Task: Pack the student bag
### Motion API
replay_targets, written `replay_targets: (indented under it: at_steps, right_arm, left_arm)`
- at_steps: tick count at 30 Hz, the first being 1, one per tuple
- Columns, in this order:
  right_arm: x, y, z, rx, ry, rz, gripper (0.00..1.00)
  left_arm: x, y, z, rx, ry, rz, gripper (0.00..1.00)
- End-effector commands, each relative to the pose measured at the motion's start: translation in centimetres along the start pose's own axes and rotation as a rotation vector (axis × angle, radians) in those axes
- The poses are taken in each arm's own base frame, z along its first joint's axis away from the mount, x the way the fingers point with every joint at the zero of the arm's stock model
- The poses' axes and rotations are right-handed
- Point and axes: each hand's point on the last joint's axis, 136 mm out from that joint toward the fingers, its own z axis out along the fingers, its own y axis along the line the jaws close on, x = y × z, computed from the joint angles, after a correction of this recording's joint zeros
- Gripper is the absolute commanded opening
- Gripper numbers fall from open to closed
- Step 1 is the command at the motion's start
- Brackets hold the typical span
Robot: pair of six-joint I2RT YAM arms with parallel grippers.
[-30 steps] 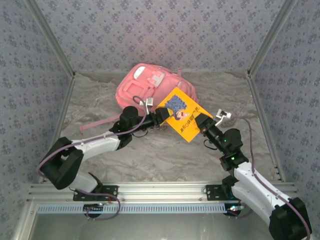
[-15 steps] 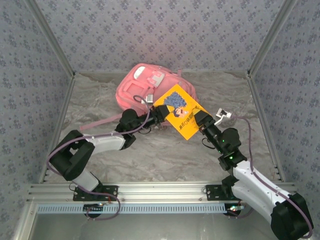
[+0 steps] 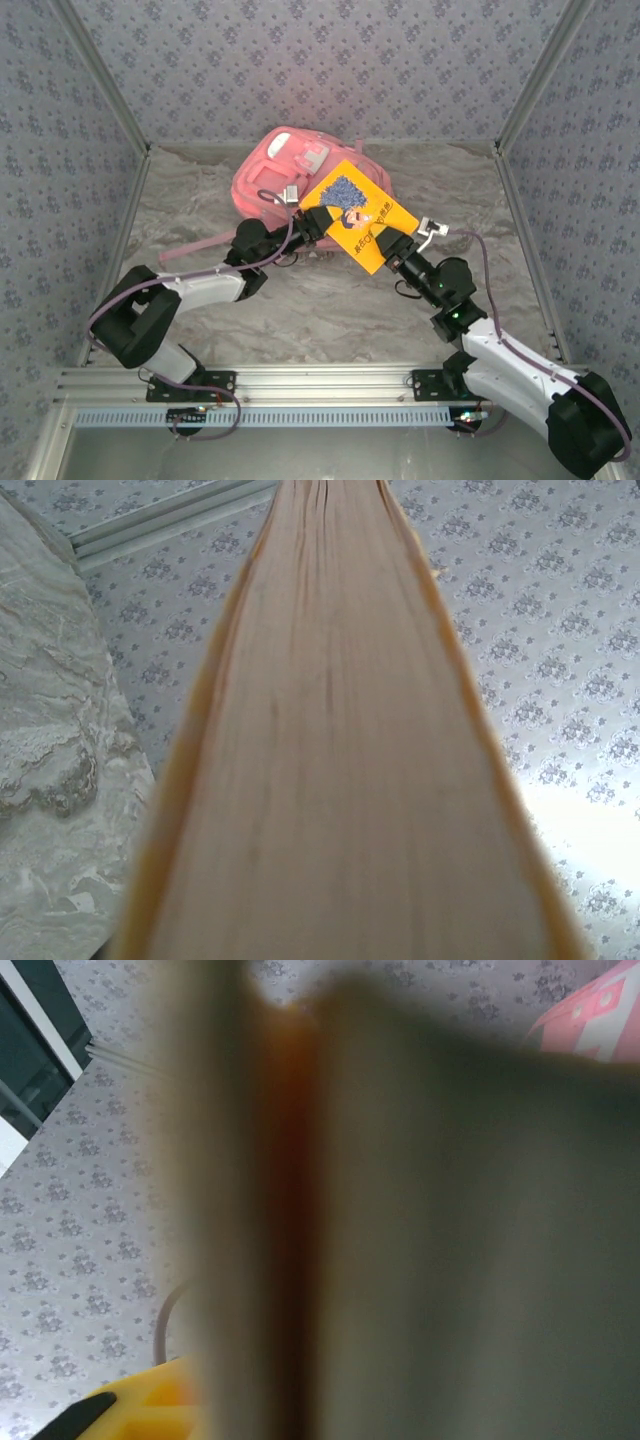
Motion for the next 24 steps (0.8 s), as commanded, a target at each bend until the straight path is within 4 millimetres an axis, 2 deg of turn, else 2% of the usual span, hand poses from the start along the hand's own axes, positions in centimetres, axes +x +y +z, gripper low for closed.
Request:
replay_targets:
  at_steps: [1,3,7,12,16,22,24]
  right_arm:
    - [-0.7,1.6,-0.5,-0.053,-0.042,-0.046,0.32]
    - [-1.0,1.2,-0.8,-0.025,-0.063,-0.06,0.29]
    - [-1.2,1.2,-1.3,-0.015,-0.087,-0.087,0.33]
    - [-0.8,1.6,-1.6,-0.023,-0.059,-0.094,0.34]
    - [-0.5,1.5,-1.6,-0.026,-0.05,-0.091,0.24]
    - [-0.9,1.7,-1.4,-0.022,-0.069,-0.118,0.02]
    - [-0.7,1.3,-1.4,-0.004,-0.056,-0.124,0.0]
  left_arm:
    - [-1.4,-3.4,-0.4,0.094,-0.055,0.085,0.0]
    - [-1.4,-3.3,-0.4,0.088,-0.055,0.089,0.0]
    - [-1.5,-3.3,-0.5,0.077,-0.06,0.102,0.0]
    - [-1.7,-3.1,-0.8,0.062,-0.062,0.108,0.0]
    - [-1.5,-2.8,-0.6,0.06,-0.045,0.104,0.0]
    - [-0.8,-2.0,-0.1,0.048,-0.015,0.092,0.0]
    - [-0.6,-1.4,0.1,0.022,0.003,0.081,0.0]
